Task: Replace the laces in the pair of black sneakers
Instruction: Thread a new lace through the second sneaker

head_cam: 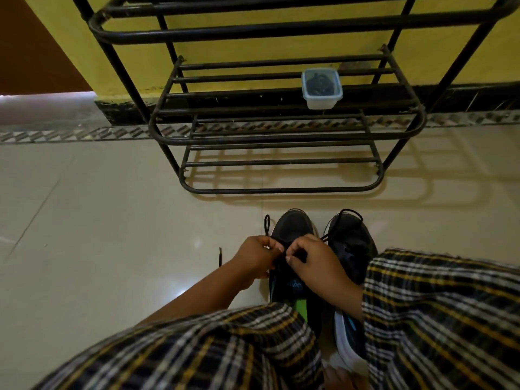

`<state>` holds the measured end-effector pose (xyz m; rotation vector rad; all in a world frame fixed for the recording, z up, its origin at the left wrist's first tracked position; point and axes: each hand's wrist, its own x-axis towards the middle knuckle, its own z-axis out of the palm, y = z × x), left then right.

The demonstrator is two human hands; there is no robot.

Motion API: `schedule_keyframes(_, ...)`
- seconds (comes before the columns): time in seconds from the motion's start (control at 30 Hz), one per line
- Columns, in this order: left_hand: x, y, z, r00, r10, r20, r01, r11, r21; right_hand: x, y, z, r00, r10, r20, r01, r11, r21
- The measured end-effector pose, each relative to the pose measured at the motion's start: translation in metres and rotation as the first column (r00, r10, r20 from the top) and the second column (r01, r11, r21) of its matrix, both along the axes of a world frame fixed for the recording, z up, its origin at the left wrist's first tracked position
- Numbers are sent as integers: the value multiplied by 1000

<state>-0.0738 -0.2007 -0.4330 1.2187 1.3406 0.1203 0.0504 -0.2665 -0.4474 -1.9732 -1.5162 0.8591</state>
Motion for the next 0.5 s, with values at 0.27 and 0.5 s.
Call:
schedule_keyframes(0.27,-2,0,-4,989,143,48,-150,969,195,-9,-20,16,889,405,213,-432,896,98)
schedule_keyframes(0.5,-18,22,10,701,615,360,-667,745,27,-8,-22,18,883,418,211,-443,893,82)
